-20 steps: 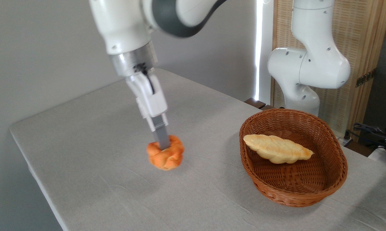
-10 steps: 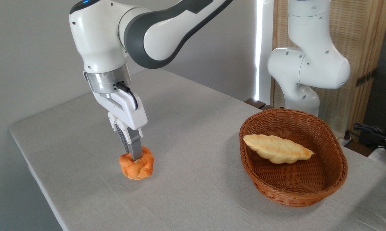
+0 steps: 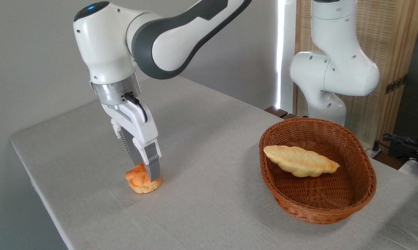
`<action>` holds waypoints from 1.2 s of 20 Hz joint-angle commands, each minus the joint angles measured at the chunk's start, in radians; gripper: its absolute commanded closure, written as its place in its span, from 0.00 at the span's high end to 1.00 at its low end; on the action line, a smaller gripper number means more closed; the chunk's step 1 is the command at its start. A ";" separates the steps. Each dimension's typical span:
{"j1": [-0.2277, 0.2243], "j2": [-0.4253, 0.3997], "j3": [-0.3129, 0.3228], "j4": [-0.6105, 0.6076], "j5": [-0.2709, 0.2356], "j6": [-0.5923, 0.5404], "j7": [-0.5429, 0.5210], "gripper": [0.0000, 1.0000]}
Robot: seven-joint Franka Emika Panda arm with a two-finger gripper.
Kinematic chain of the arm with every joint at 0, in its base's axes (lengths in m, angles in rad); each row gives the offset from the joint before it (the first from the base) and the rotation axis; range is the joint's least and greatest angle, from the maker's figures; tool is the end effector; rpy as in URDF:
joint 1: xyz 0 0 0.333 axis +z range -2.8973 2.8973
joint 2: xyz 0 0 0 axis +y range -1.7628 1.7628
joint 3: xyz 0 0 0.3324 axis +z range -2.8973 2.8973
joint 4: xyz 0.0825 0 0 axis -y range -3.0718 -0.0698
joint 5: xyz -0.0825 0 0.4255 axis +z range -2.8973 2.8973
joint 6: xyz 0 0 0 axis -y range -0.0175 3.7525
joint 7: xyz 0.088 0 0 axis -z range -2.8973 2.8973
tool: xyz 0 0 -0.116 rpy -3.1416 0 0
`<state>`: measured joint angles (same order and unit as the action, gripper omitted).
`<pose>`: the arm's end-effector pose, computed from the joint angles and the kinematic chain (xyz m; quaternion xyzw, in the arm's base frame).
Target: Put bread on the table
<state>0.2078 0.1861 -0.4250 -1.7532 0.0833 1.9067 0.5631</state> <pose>0.6405 -0.1202 0.4592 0.9205 -0.3906 -0.0077 0.0003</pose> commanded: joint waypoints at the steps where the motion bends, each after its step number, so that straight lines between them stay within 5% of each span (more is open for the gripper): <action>1: 0.007 0.009 0.012 0.085 -0.057 -0.002 -0.070 1.00; 5: 0.016 -0.004 0.087 0.202 -0.114 -0.142 -0.072 1.00; 8: 0.016 -0.019 0.138 0.299 -0.129 -0.331 0.056 1.00; 11: 0.001 -0.086 0.185 0.298 -0.139 -0.364 0.136 1.00; 14: -0.111 -0.120 0.316 0.291 -0.142 -0.362 0.132 1.00; 17: -0.270 -0.158 0.474 0.227 -0.160 -0.330 0.127 1.00; 19: -0.284 -0.181 0.494 0.167 -0.221 -0.232 0.124 1.00; 24: -0.292 -0.244 0.502 0.052 -0.202 -0.172 0.123 1.00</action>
<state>-0.0631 0.0033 0.0528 -1.6161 -0.1173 1.7104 0.6823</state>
